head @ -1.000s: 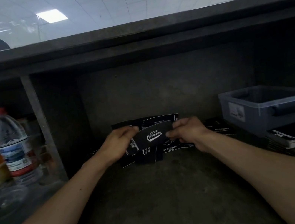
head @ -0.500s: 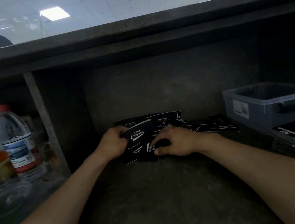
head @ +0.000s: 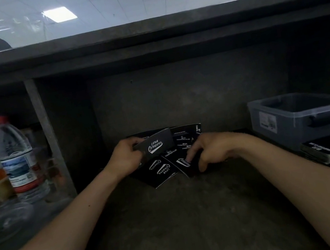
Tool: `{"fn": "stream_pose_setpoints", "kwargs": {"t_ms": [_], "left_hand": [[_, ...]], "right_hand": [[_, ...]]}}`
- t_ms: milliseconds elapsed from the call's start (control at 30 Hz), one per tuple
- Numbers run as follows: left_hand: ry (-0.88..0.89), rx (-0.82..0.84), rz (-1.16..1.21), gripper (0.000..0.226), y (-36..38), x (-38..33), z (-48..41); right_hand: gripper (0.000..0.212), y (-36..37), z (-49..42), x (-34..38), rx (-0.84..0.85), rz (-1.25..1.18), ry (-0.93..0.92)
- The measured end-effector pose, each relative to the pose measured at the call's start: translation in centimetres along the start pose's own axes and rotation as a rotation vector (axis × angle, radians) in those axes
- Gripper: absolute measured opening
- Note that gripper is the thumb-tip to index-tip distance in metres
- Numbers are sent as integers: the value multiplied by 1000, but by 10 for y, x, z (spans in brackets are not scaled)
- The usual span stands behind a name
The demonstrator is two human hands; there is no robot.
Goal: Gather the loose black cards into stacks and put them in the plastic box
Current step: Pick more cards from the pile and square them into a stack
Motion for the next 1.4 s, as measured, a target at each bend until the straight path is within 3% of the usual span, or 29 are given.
{"fn": "stream_pose_setpoints", "kwargs": {"t_ms": [100, 200, 267, 367, 567, 767, 867, 1000, 1067, 1200, 1400], "left_hand": [[21, -28, -14, 31, -2, -3, 2], [57, -21, -12, 31, 0, -8, 2], [74, 9, -13, 33, 3, -10, 3], [93, 51, -12, 34, 8, -13, 4], [126, 92, 81, 36, 15, -19, 4], [133, -69, 93, 37, -5, -19, 3], [145, 43, 147, 37, 8, -22, 3], [211, 229, 4, 24, 31, -28, 9], [274, 239, -144, 37, 33, -30, 11], [222, 98, -87, 48, 13, -24, 8], [122, 160, -212, 62, 21, -11, 3]], "right_hand": [[26, -9, 1, -9, -171, -158, 26], [65, -6, -2, -10, -221, -45, 104], [71, -5, -2, -10, -196, -63, 109], [57, -8, -1, -7, -165, -198, 0], [51, -26, 8, -4, -340, -483, -216], [44, -29, 3, -5, -352, -622, -303], [42, -33, 3, -11, -493, -698, -293], [55, -40, 7, -27, -637, -444, -71], [58, -37, 5, -33, -533, -309, 46], [66, -17, -2, -40, -206, -92, 225], [46, -33, 7, -33, -364, 28, 276]]}}
Point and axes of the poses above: each hand's wrist, its own z-axis away from the middle knuckle, its own y-axis out of the palm, x = y × z, the point moved 9 cm from there along -z, towards the middle knuckle, and after that the axes turned 10 degrees about x, right-handed, at the moved point
